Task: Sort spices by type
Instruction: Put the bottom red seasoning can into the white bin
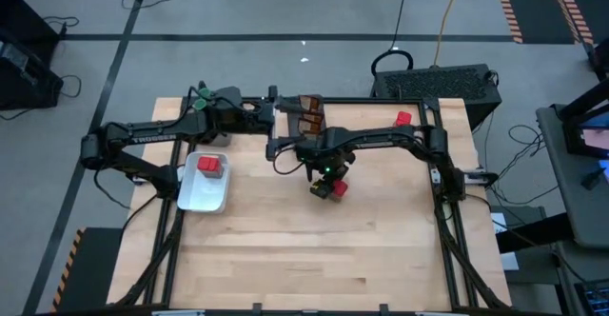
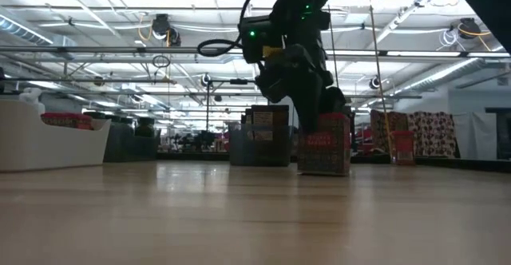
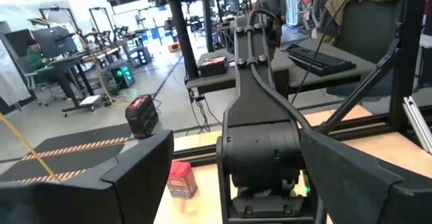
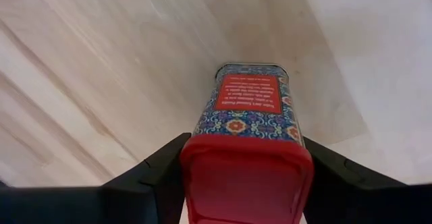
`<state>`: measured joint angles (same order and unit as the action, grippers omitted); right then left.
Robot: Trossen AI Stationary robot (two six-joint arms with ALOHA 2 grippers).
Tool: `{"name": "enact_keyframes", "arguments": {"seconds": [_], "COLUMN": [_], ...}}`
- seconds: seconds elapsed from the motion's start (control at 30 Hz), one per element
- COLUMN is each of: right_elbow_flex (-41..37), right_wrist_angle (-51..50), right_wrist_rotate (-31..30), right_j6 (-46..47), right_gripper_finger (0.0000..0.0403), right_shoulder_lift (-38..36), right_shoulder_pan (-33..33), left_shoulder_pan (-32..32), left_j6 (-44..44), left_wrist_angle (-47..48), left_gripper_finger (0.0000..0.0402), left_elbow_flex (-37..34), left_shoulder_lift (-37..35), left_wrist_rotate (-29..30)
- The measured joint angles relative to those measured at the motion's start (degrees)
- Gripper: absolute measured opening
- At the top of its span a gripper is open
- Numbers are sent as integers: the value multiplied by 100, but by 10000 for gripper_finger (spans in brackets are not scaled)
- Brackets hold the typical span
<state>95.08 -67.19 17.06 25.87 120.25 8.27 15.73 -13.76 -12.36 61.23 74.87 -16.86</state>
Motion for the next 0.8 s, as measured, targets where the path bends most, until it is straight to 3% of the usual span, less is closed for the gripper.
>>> {"name": "enact_keyframes", "arguments": {"seconds": [0.8], "right_elbow_flex": [-10], "right_wrist_angle": [410], "right_wrist_rotate": [-4], "right_j6": [-356], "right_gripper_finger": [219], "right_shoulder_lift": [-85], "right_shoulder_pan": [37], "left_shoulder_pan": [0], "left_j6": [-7], "left_wrist_angle": [0], "left_gripper_finger": [329], "left_elbow_flex": [0], "left_shoulder_lift": [0], "left_wrist_rotate": [31]}}
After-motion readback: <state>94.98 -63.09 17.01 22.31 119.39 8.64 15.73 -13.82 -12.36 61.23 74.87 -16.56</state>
